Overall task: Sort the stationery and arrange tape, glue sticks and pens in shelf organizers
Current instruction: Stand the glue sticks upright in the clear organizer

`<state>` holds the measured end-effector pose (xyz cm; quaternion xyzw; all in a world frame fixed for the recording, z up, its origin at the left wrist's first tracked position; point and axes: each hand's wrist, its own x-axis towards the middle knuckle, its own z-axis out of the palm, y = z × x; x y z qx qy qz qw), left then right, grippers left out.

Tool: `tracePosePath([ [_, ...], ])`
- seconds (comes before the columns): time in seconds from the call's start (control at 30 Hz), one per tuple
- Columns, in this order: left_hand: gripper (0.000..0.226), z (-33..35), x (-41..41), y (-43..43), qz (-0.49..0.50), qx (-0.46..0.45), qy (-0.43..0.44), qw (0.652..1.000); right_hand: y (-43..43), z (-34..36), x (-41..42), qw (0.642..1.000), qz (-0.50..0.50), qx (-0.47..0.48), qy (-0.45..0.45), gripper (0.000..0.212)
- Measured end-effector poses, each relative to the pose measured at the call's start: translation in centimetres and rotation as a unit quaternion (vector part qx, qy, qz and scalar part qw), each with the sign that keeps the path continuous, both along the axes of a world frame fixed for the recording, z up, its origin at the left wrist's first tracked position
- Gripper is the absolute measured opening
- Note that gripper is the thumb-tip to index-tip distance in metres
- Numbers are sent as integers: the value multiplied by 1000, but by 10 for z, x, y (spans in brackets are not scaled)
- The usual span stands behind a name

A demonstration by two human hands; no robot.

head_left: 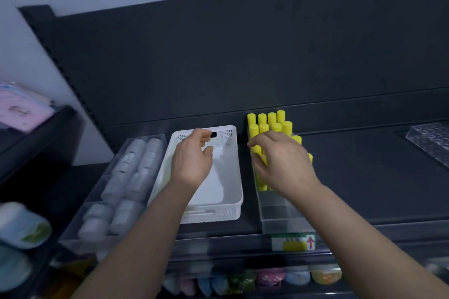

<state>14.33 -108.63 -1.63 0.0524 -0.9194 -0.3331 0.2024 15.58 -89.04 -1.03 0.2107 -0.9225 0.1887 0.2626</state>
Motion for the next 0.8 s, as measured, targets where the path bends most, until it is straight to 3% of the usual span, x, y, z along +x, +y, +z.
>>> tracePosePath([
  [0.17, 39, -12, 6, -53, 17, -8, -105, 994, -57, -25, 5, 996, 58, 20, -70, 31],
  [0.3, 37, -19, 8, -80, 15, -45, -126, 991, -81, -42, -1, 987, 51, 90, -122, 36],
  [0.4, 35, -22, 5, -89, 17, -85, -145, 986, -83, -48, -3, 986, 31, 92, -135, 37],
  [0.57, 21, -30, 1, -62, -29, -267, -242, 932, -82, -51, 0, 987, 15, 89, -132, 38],
  [0.67, 43, -39, -3, -48, -36, -345, -266, 899, -81, -51, 1, 987, 11, 84, -140, 38],
  [0.8, 25, -45, -8, -46, -57, -297, -287, 909, -81, -50, 1, 986, 2, 93, -141, 38],
])
